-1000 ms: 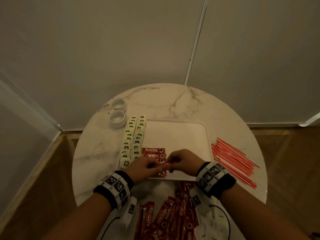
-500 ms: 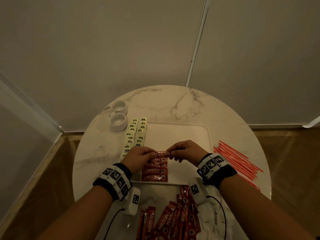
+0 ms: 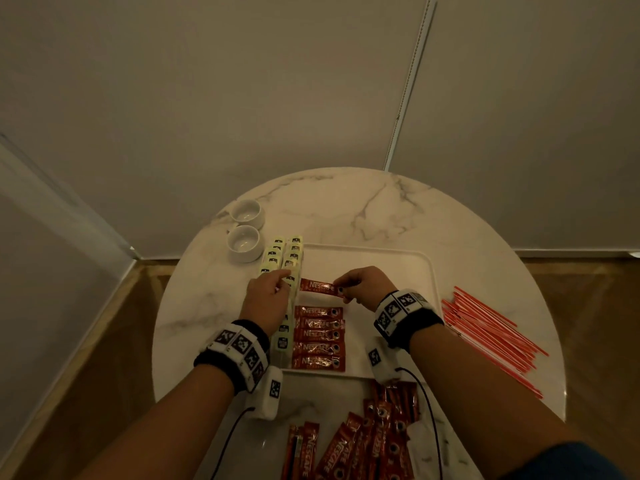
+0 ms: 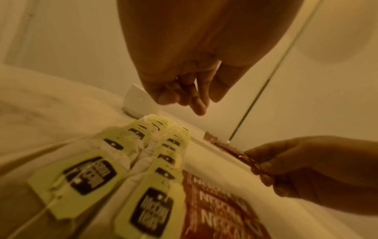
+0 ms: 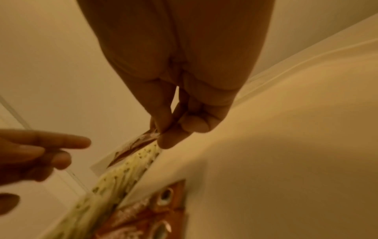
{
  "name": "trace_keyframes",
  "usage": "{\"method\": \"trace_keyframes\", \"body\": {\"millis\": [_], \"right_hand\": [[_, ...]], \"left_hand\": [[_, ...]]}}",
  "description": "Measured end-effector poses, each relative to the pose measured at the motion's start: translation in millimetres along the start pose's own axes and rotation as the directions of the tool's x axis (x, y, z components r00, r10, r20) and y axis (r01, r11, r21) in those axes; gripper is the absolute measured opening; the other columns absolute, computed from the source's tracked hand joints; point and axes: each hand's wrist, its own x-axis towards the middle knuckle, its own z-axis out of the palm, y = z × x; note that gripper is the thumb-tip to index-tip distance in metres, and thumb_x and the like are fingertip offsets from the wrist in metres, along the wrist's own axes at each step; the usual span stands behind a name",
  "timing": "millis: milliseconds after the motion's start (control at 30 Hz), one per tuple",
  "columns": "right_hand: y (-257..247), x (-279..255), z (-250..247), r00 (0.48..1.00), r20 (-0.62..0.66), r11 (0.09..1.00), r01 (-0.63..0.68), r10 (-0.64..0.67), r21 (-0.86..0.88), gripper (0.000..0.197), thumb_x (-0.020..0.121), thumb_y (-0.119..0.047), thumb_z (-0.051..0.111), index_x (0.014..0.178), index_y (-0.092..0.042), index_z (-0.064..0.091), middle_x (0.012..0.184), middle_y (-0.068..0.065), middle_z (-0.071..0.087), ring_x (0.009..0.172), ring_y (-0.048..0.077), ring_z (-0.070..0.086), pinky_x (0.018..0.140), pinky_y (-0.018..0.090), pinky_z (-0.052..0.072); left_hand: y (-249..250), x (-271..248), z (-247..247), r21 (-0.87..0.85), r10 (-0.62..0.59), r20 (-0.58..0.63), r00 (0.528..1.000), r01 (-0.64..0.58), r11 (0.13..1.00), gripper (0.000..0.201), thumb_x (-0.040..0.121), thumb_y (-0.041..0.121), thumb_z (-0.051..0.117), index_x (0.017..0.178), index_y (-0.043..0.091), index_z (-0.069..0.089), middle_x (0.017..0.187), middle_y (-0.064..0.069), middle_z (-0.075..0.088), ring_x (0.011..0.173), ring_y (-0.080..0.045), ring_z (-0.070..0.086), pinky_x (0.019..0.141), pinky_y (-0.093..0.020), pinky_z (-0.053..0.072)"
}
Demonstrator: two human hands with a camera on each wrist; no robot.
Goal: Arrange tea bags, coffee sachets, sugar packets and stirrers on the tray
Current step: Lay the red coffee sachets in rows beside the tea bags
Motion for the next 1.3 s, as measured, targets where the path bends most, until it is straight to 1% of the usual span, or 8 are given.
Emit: {"method": "trace_keyframes", "body": {"millis": [67,167,267,567,733,1000,1167,1300], "right_hand": [[4.1,6.4,5.9,0.999,-0.025,0.999,-0.033,0.032,-0.025,0.032,0.082,0.005,0.058,0.104,-0.012,0.074,0.086,0.004,0.071,0.081,0.014,0.063,0.086,0.029,0.052],[9.0,12.9,13.4,0.997,-0.044,0.997,-0.067,0.065,-0.049,0.031,0.083,0.005,0.057,0.101,-0.013,0.075,0.098,0.008,0.073,0.085,0.014,0.062,0.086,0.028,0.051],[11.8,17.6,19.8,0.996,-0.059,0.995,-0.068,0.064,-0.069,0.027,0.084,0.002,0.059,0.101,-0.012,0.075,0.104,0.007,0.072,0.096,0.017,0.063,0.09,0.028,0.05],[12.7,24.7,27.0,0.999,-0.04,0.981,-0.044,0.037,-0.189,0.024,0.084,-0.005,0.061,0.101,-0.016,0.074,0.104,0.004,0.071,0.097,0.017,0.063,0.081,0.022,0.047],[11.4,26.7,27.5,1.0,-0.024,0.962,-0.003,-0.004,-0.271,0.023,0.086,-0.011,0.059,0.099,-0.019,0.075,0.101,0.002,0.068,0.081,0.01,0.055,0.071,0.02,0.041],[8.4,28.2,30.3,0.999,0.0,0.933,0.031,-0.033,-0.36,0.016,0.087,-0.019,0.064,0.099,-0.022,0.074,0.077,-0.015,0.043,0.085,0.01,0.053,0.073,0.021,0.041],[8.4,28.3,31.3,0.998,0.035,0.907,0.058,-0.047,-0.416,0.018,0.087,-0.028,0.065,0.104,-0.026,0.072,0.108,0.001,0.051,0.102,0.018,0.055,0.083,0.024,0.043],[8.8,28.3,31.1,0.998,0.051,0.9,0.065,-0.048,-0.43,0.019,0.088,-0.029,0.064,0.105,-0.028,0.072,0.113,0.003,0.049,0.105,0.019,0.053,0.09,0.028,0.044]], "left_hand": [[-2.7,-2.5,4.5,0.17,0.046,0.035,0.998,-0.051,0.984,0.034,0.094,0.015,0.043,0.125,0.022,0.057,0.12,-0.001,0.056,0.118,-0.02,0.037,0.102,-0.038,0.036],[-3.8,-9.9,12.2,0.497,0.126,0.137,0.983,-0.178,0.849,0.031,0.095,0.025,0.044,0.124,0.026,0.055,0.128,0.006,0.052,0.12,-0.019,0.032,0.1,-0.037,0.034],[-4.1,-15.6,18.8,0.648,0.171,0.232,0.957,-0.284,0.707,0.033,0.095,0.033,0.042,0.126,0.031,0.053,0.132,0.011,0.049,0.12,-0.019,0.034,0.097,-0.036,0.036],[-1.6,-22.9,27.0,0.728,0.113,0.377,0.919,-0.37,0.577,0.042,0.092,0.034,0.042,0.133,0.03,0.048,0.14,0.007,0.041,0.126,-0.024,0.028,0.105,-0.046,0.031],[-1.2,-29.3,32.2,0.756,0.053,0.415,0.908,-0.376,0.536,0.046,0.092,0.036,0.043,0.137,0.029,0.042,0.142,0.005,0.037,0.129,-0.026,0.026,0.108,-0.049,0.026],[-7.4,-34.4,35.5,0.758,0.056,0.417,0.907,-0.381,0.529,0.052,0.092,0.037,0.043,0.142,0.03,0.034,0.141,0.006,0.037,0.129,-0.025,0.026,0.107,-0.048,0.027],[-8.0,-33.9,34.2,0.754,0.061,0.42,0.905,-0.386,0.531,0.052,0.091,0.038,0.043,0.142,0.031,0.034,0.141,0.005,0.037,0.129,-0.025,0.027,0.107,-0.047,0.026],[-8.7,-33.4,33.6,0.749,0.067,0.418,0.906,-0.386,0.538,0.053,0.091,0.038,0.043,0.142,0.032,0.033,0.141,0.006,0.037,0.128,-0.025,0.028,0.106,-0.047,0.027]]}}
